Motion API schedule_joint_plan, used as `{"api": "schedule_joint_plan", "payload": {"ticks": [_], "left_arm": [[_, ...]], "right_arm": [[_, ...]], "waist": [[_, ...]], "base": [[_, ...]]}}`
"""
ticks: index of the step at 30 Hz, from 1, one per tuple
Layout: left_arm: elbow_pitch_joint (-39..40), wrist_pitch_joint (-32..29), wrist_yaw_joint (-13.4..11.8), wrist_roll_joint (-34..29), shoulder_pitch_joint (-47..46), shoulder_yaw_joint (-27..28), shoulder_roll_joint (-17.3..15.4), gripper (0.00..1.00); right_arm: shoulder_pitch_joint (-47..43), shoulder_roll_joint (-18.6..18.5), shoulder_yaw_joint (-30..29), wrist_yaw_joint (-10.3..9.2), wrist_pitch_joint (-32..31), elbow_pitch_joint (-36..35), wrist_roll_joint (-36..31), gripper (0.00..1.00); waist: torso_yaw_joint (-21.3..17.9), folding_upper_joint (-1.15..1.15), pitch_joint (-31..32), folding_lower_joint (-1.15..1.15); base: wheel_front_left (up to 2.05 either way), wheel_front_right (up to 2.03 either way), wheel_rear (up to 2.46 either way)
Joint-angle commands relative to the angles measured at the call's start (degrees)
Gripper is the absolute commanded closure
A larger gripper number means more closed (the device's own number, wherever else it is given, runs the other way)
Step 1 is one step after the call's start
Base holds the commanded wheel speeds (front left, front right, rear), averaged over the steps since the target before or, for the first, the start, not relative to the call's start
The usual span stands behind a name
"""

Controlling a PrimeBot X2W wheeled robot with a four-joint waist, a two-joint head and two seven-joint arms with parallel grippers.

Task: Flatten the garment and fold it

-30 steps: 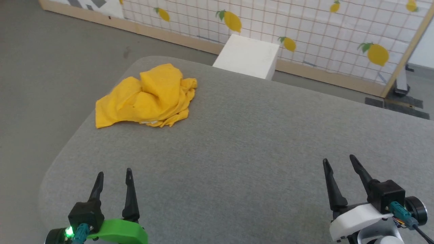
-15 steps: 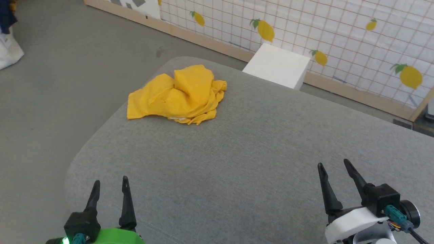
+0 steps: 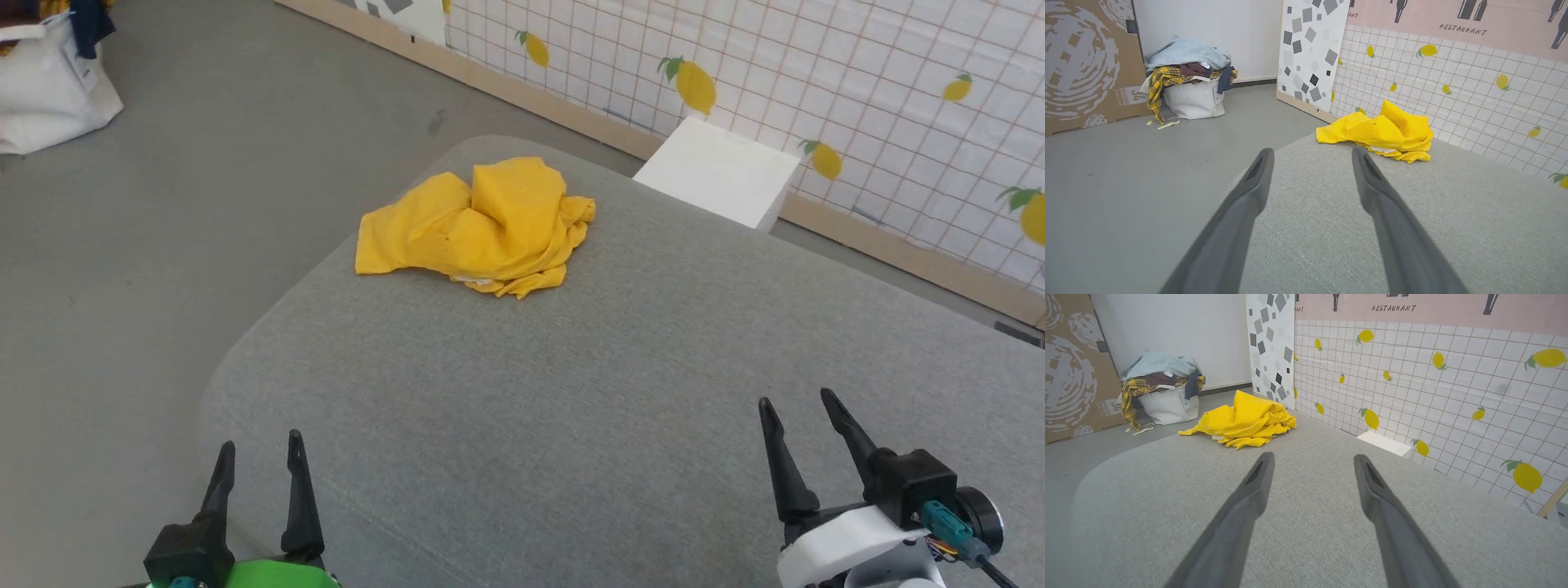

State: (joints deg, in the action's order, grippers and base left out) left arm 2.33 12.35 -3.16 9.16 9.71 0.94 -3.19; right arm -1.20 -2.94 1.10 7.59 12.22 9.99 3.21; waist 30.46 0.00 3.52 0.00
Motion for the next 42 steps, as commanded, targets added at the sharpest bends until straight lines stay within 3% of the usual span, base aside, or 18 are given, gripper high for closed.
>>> {"api": "schedule_joint_plan", "payload": {"ticks": [1,18,31,37,42], "left_arm": [[0.19,0.66,-0.45,0.49,1.22,-0.11,0.27,0.00],[0.24,2.64,-0.96,1.73,2.05,-0.45,0.32,0.00],[-0.10,2.64,-0.92,1.91,1.74,-0.58,0.32,0.00],[1.21,2.63,0.73,6.42,-2.15,-2.06,0.31,0.00],[3.61,-4.54,3.88,7.17,-12.21,-4.01,-2.56,0.00]], "right_arm": [[0.56,0.04,-0.01,-0.08,0.78,0.40,0.28,0.00],[0.72,0.06,-0.63,-0.10,2.78,1.86,0.38,0.00],[0.50,0.06,-0.61,-0.10,2.78,1.51,0.14,0.00],[0.76,0.06,-1.14,-0.10,2.78,0.42,-0.48,0.00],[1.30,0.06,-2.17,-0.10,2.39,-1.42,-2.15,0.00]], "waist": [[0.52,0.00,-0.22,0.00],[4.27,0.00,-0.18,0.00],[3.61,0.00,-0.22,0.00],[3.20,0.00,-1.69,0.00],[2.63,0.00,-4.08,0.00]], "base": [[0.00,0.00,0.00],[0.00,0.00,0.00],[0.00,0.00,0.00],[0.00,0.00,0.00],[0.00,0.00,0.00]]}}
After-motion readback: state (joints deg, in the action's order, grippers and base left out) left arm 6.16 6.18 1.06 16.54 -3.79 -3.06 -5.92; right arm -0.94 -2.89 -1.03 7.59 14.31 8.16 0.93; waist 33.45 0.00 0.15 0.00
